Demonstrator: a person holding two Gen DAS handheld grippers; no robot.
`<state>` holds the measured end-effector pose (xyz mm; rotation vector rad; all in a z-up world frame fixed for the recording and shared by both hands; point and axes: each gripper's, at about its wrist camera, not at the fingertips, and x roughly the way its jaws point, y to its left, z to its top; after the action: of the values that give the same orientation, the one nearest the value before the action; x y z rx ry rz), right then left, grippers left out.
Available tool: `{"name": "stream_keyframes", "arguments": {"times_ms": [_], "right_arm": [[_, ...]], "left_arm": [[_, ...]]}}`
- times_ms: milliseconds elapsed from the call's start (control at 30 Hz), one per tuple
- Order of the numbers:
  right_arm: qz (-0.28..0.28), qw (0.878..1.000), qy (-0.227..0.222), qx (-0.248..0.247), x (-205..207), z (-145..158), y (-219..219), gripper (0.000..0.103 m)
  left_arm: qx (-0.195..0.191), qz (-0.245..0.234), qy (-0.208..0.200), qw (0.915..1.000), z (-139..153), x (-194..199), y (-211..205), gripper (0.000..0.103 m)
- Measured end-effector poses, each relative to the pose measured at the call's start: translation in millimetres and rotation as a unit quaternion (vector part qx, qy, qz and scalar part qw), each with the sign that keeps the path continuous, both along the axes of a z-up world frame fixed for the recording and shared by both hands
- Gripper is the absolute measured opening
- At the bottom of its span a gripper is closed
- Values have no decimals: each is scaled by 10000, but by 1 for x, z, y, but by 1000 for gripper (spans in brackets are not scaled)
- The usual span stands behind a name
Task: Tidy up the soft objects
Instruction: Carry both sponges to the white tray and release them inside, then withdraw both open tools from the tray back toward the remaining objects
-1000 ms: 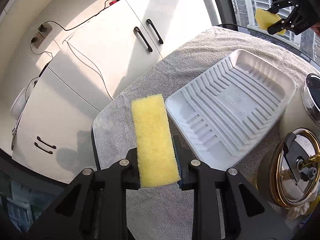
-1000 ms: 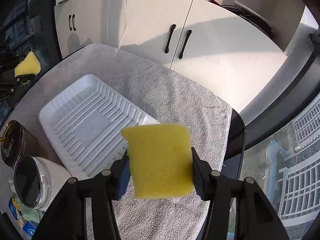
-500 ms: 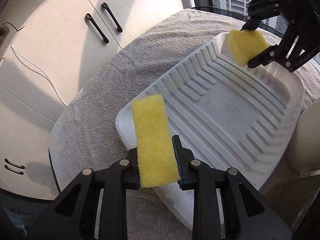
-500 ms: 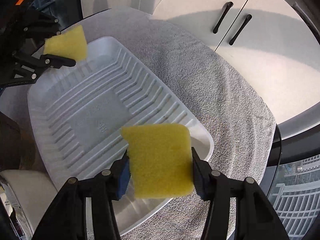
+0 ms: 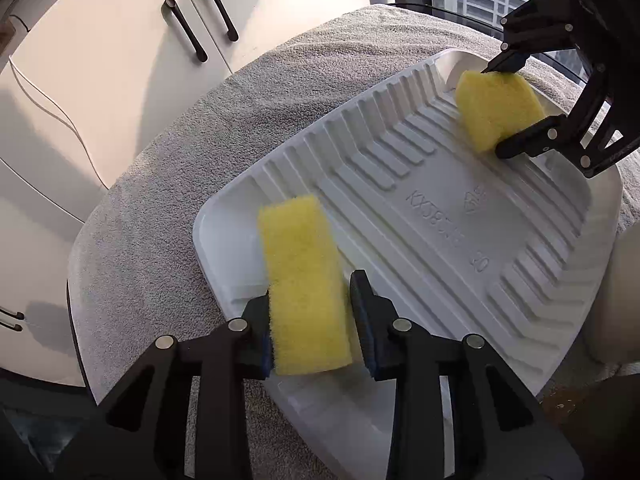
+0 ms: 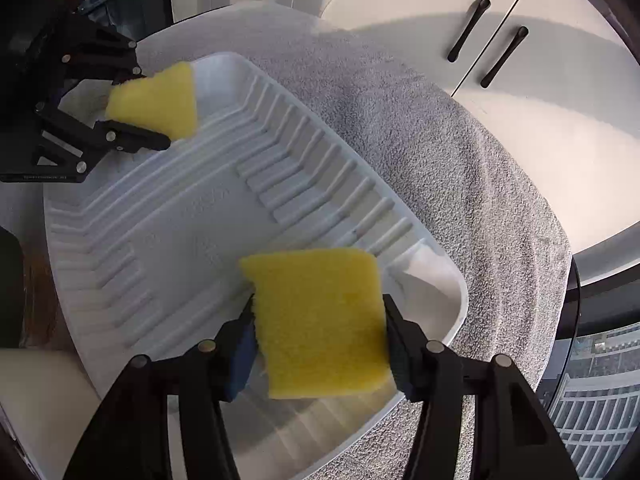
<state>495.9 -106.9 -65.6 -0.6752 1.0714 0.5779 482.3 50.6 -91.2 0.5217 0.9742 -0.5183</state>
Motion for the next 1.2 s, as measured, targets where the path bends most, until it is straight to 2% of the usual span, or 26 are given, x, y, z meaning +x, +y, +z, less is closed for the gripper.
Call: {"name": "stream_keyframes", "arguments": {"times_ms": [67,133,233,333,433,600,867,1100,1167,1200], "right_arm": [[-19,10000,18,25,0,-1,-1,63],[-21,10000,0,68,1,-1,-1,70],[14,9998,1,215,-1,2,-4,80],[14,9992,-50,405,-3,9,-8,81],[-15,9986,-128,521,-8,17,-12,81],[-139,9970,-237,726,-8,29,-24,81],[-317,9930,-420,1062,-22,53,-45,81],[-450,9903,-542,1196,-50,68,-69,81],[-549,9879,-586,1327,-60,75,-80,81],[-593,9868,-610,1381,-66,78,-86,81]], "left_arm": [[-33,8,35,10000,0,-2,1,38],[-82,12,106,9999,0,-4,2,39],[-132,37,136,9998,1,-6,6,46],[-222,7,192,9996,2,-9,7,56],[-301,14,158,9994,5,-9,7,62],[-681,117,-1,9976,25,-6,15,62],[-651,364,-251,9969,42,-13,42,62],[-812,659,-437,9936,56,-42,78,66],[-964,733,-501,9914,64,-57,92,66],[-1036,762,-533,9903,68,-66,98,71]]}}
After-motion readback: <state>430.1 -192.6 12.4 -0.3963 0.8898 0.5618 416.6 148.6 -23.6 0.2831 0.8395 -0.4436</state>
